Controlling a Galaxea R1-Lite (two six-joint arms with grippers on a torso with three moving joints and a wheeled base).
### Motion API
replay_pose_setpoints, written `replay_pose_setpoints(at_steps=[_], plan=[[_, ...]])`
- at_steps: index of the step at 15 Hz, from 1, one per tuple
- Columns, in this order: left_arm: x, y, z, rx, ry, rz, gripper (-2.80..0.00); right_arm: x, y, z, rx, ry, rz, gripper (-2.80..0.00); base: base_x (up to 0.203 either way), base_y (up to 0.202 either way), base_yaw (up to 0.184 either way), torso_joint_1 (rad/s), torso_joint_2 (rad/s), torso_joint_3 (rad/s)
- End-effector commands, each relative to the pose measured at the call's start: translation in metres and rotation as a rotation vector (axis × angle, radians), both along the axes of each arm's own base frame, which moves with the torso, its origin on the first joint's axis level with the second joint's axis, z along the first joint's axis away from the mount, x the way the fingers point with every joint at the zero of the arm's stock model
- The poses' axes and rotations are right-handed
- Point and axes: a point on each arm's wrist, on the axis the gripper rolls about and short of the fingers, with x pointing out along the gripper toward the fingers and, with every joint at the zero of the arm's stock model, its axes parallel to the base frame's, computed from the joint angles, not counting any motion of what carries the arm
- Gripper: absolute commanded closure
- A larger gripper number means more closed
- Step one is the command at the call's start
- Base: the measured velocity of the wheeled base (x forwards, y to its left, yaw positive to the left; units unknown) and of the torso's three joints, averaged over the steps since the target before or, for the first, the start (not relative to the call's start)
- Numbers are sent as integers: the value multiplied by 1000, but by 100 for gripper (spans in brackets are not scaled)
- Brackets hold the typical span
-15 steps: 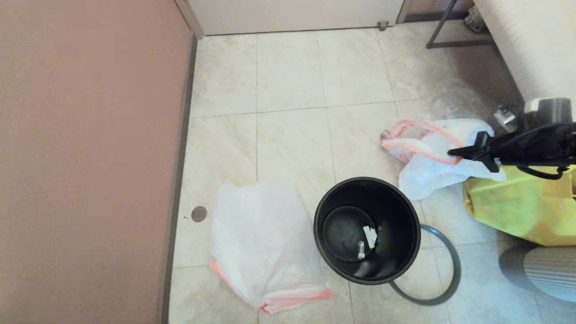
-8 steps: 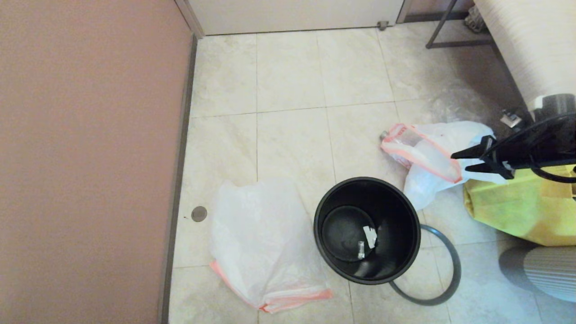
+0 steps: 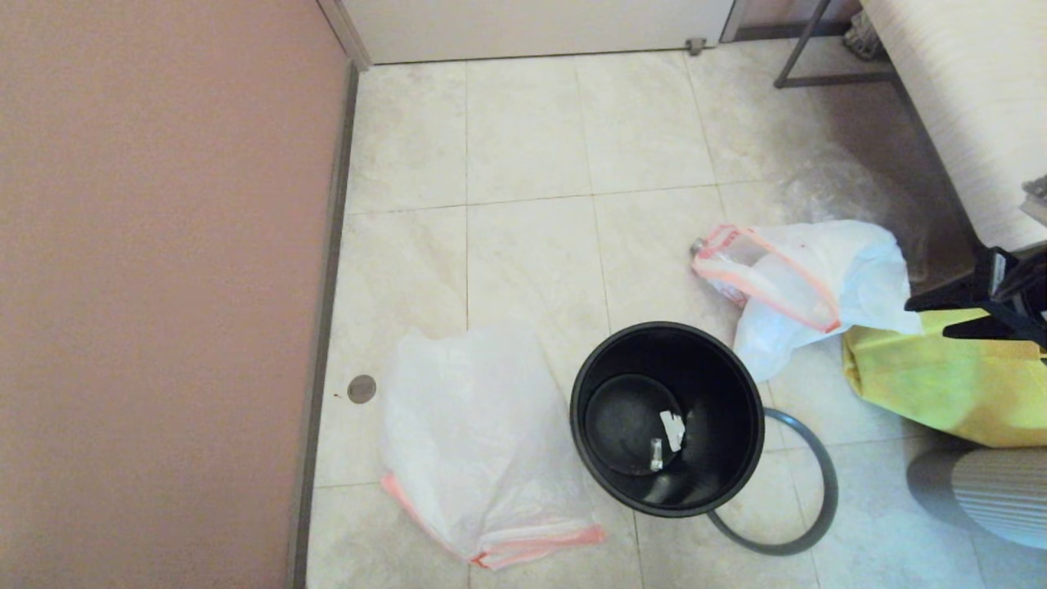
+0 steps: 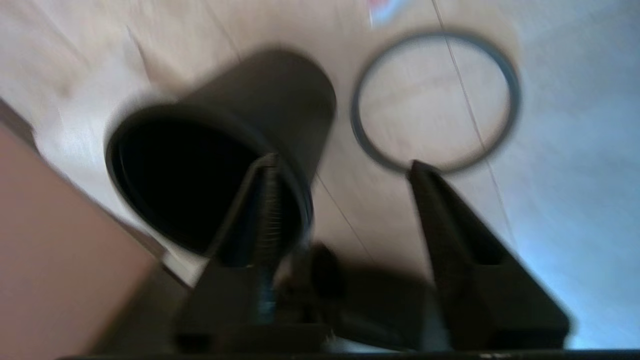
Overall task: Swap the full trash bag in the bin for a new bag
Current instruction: Pick up a new trash bag
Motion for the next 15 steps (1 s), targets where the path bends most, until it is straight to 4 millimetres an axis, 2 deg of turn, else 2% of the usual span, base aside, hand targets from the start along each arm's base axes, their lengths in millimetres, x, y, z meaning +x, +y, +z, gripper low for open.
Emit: replay_pose_setpoints(at_steps=[1, 2, 4, 6, 8, 11, 13, 15], plan=[[1, 0, -2, 0, 9, 0, 0, -59, 14, 19, -35, -90, 14, 0, 0, 0, 0, 0, 0, 0], [1, 0, -2, 0, 9, 0, 0, -79, 19, 18, -59, -96, 22, 0, 0, 0, 0, 0, 0, 0], [1, 0, -2, 0, 9, 0, 0, -131, 29, 17, -145, -158, 37, 0, 0, 0, 0, 0, 0, 0], [1, 0, -2, 0, 9, 0, 0, -188, 39, 14, -235, -258, 55, 0, 0, 0, 0, 0, 0, 0], [1, 0, -2, 0, 9, 0, 0, -244, 50, 0, -329, -315, 118, 0, 0, 0, 0, 0, 0, 0], [1, 0, -2, 0, 9, 0, 0, -303, 59, -31, -415, -294, 250, 0, 0, 0, 0, 0, 0, 0], [1, 0, -2, 0, 9, 0, 0, -333, 60, -52, -434, -267, 360, 0, 0, 0, 0, 0, 0, 0], [1, 0, -2, 0, 9, 0, 0, -348, 59, -66, -438, -267, 409, 0, 0, 0, 0, 0, 0, 0]])
